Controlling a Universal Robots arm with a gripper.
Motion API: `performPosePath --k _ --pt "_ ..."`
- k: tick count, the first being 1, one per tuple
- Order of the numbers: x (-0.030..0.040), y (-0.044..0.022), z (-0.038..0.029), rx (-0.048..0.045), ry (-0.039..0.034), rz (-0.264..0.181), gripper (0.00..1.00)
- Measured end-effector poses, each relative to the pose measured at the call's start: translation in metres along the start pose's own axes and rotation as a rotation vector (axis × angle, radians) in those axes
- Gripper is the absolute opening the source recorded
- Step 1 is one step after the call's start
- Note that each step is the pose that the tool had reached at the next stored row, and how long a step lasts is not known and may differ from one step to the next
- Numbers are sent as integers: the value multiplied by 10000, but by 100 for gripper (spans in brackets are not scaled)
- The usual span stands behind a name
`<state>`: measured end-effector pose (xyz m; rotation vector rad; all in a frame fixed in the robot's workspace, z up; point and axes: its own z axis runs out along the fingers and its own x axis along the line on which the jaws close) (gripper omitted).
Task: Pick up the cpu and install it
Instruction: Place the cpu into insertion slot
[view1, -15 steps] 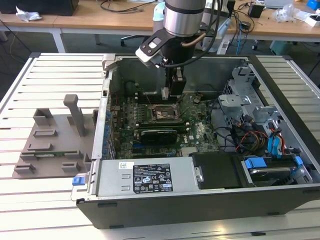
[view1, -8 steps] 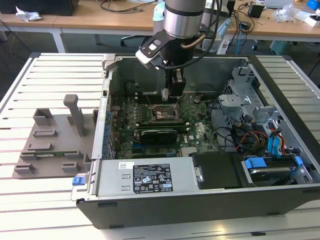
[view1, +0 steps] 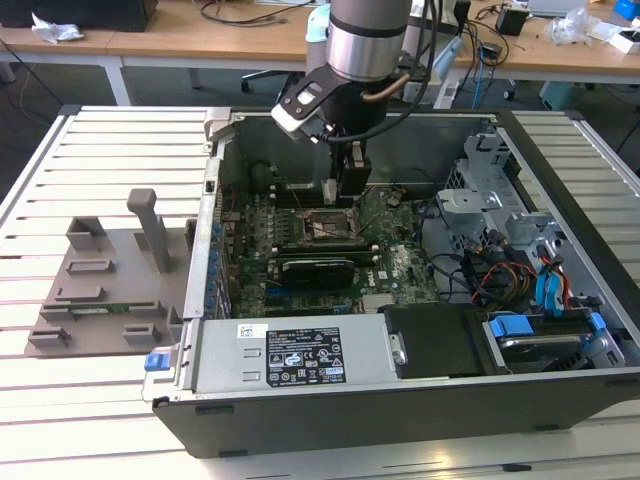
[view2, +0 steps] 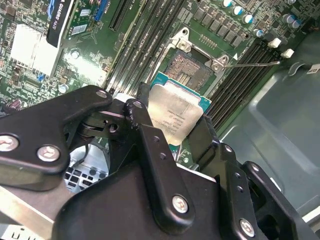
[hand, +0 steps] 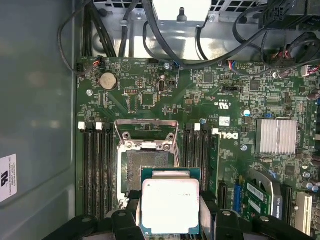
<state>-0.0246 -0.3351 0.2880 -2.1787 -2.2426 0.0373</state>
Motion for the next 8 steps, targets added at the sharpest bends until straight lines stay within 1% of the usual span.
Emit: performPosePath --k 5,8 --pt "0 1 33 1 -1 0 55" --pt "3 2 69 0 -1 2 55"
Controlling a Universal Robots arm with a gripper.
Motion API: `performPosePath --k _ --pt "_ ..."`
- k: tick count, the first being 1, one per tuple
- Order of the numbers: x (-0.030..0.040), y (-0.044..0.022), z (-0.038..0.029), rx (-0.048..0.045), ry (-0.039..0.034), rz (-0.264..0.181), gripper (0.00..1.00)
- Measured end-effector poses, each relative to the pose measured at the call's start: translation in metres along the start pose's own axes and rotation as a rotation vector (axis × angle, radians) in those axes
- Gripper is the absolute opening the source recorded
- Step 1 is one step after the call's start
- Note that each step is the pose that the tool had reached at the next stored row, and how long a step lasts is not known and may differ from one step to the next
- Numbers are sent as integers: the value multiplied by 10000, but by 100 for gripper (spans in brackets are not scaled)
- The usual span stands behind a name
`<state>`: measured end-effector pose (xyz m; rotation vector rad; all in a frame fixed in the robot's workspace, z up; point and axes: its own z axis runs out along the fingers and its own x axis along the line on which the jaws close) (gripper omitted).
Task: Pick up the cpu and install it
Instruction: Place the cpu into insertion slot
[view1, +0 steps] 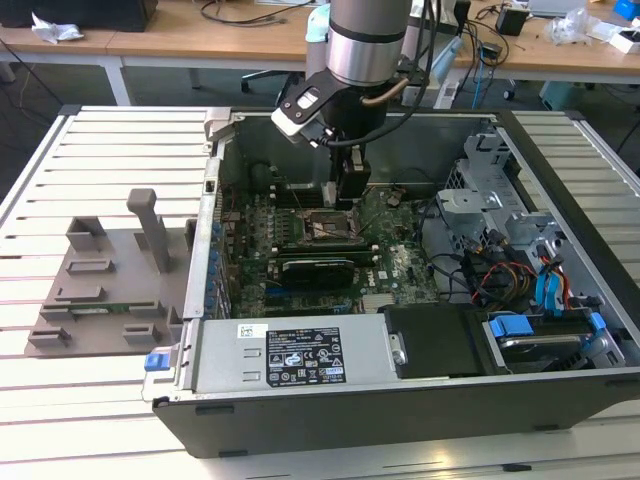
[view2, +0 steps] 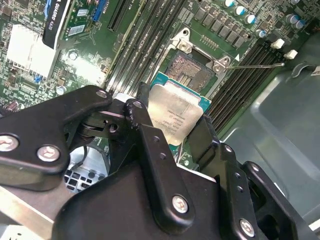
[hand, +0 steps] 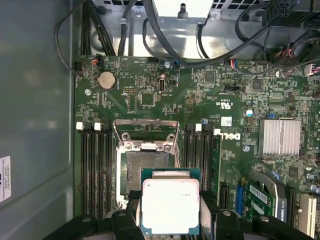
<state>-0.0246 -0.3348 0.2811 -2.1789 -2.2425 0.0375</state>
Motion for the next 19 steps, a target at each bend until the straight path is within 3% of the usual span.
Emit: performPosePath --k 8,19 --pt "94 5 81 0 -1 -1 55" --pt "97 7 146 0 -2 -1 55"
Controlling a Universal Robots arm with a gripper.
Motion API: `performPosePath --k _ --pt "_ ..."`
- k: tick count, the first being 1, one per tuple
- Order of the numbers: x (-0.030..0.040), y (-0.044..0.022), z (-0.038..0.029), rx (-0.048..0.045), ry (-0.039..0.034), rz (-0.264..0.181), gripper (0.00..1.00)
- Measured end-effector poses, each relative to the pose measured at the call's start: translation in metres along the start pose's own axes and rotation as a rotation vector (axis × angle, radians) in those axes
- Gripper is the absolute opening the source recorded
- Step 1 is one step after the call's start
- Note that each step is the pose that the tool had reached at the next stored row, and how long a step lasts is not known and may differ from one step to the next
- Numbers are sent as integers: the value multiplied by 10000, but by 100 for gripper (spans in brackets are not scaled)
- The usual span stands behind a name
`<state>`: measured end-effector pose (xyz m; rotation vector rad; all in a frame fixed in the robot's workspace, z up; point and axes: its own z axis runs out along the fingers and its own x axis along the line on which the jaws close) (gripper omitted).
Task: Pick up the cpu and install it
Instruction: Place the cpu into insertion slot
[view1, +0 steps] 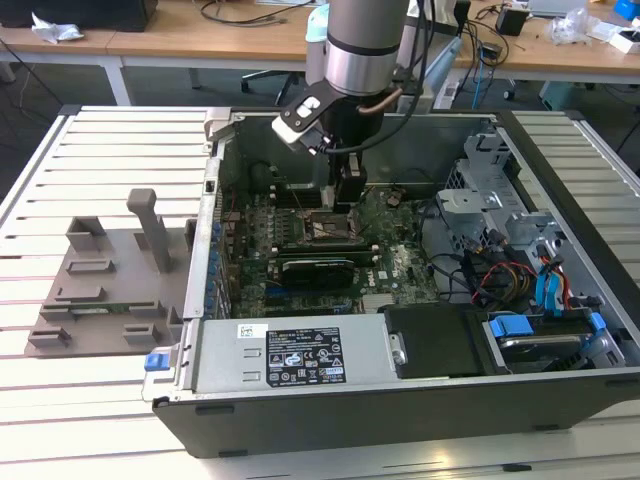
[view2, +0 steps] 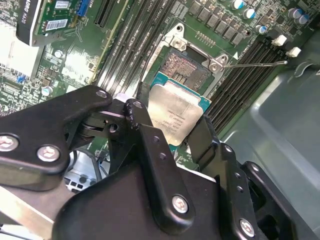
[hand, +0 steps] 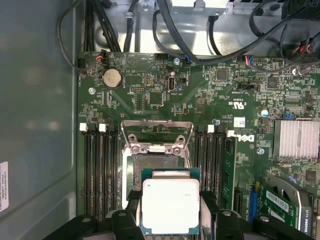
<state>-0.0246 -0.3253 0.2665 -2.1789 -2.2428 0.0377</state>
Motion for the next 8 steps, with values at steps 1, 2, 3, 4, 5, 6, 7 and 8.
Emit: performPosePath --k 1,2,3,4,5,6,7,8 --pt "0 0 4 0 0 0 55" --pt "0 0 12 0 1 0 55" --pt "0 1 21 0 1 0 55" --pt "0 1 27 0 1 0 55" --pt "0 1 35 1 0 0 55" --pt "0 1 39 0 0 0 55" --pt "0 1 44 0 0 0 55" --pt "0 1 50 0 0 0 55"
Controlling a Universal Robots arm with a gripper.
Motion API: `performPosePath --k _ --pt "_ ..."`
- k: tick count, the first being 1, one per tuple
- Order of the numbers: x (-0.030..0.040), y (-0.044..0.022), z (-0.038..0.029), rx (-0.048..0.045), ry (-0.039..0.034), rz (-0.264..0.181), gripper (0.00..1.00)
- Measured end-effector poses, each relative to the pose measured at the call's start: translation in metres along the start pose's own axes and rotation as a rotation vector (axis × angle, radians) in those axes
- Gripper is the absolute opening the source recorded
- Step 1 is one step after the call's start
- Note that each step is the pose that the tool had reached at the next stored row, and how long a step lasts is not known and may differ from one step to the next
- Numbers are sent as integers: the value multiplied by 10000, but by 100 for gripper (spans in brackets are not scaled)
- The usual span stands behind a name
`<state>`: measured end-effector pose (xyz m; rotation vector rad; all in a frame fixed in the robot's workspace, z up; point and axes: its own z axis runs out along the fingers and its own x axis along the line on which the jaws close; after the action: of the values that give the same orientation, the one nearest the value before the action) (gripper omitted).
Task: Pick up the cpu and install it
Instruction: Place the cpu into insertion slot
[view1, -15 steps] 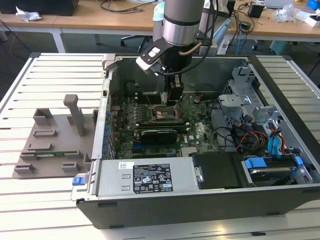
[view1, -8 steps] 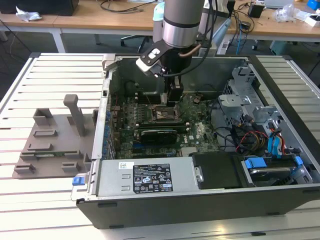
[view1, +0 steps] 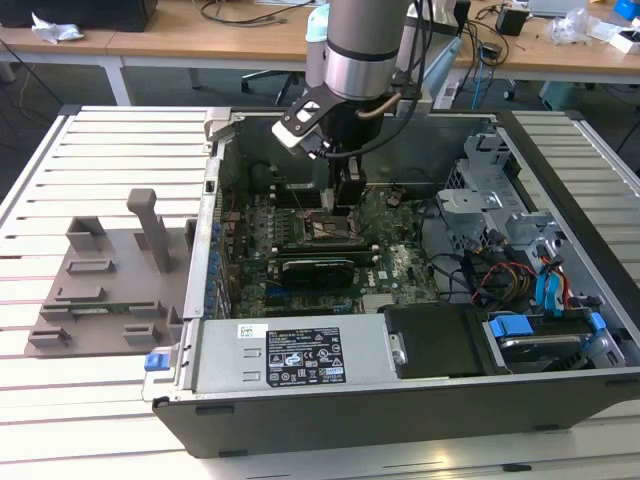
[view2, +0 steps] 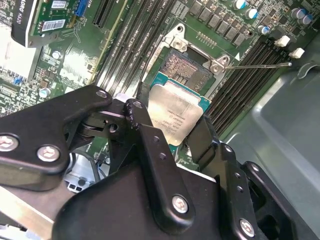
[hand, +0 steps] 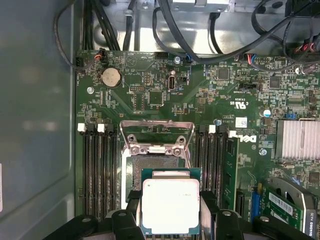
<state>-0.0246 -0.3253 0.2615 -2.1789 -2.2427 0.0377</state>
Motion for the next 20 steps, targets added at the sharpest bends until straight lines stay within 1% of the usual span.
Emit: performPosePath --k 20 --pt "1 3 95 0 1 0 55"
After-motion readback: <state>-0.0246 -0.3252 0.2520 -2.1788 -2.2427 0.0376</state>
